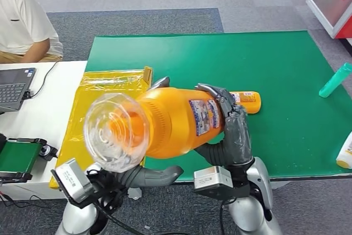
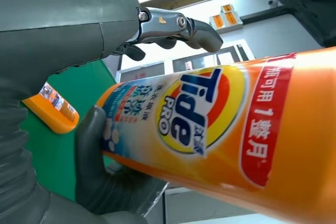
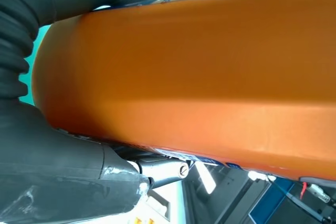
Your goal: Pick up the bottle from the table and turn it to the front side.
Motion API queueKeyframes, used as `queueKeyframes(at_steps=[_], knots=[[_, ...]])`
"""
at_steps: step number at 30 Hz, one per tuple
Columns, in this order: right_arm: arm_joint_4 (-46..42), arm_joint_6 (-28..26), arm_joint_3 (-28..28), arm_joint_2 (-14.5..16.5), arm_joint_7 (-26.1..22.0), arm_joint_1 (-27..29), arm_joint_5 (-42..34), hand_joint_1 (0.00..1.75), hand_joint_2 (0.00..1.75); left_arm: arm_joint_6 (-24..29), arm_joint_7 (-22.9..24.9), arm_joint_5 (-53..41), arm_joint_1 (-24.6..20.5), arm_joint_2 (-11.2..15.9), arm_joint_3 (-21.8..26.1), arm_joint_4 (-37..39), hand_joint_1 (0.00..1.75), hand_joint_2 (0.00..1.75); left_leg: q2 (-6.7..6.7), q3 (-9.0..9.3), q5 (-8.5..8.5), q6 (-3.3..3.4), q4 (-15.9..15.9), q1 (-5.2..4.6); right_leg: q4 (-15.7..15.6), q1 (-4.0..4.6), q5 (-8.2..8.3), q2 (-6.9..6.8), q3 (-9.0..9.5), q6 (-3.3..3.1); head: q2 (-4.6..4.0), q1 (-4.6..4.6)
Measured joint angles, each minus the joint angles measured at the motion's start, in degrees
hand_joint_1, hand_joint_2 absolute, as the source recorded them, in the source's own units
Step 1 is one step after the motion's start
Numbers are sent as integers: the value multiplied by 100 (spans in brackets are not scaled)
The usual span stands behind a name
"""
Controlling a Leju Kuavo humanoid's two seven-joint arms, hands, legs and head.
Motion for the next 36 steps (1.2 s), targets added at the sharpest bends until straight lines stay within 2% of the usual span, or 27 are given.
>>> queueKeyframes(at_steps=[13, 32, 36], knots=[[166, -301, 173, -4, -84, 172, -26, 175, 175, 593, -166, -427, -36, -47, -155, -1, 0, 175, 0, 0, 0, 0, 0, 0, 0, 0, 0, 0, 0, 0, 0, -1], [381, -509, 534, -4, -92, 157, 117, 175, 175, 719, -166, -372, -149, -78, -301, 11, 2, 175, 0, 0, 0, 0, 0, 0, 0, 0, 0, 0, -1, 0, 0, -1], [440, -514, 602, -5, -91, 149, 116, 175, 175, 717, -166, -355, -177, -81, -344, 26, 170, 175, 0, 0, 0, 0, 0, 0, 0, 0, 0, 0, -1, 0, -1, 0]])
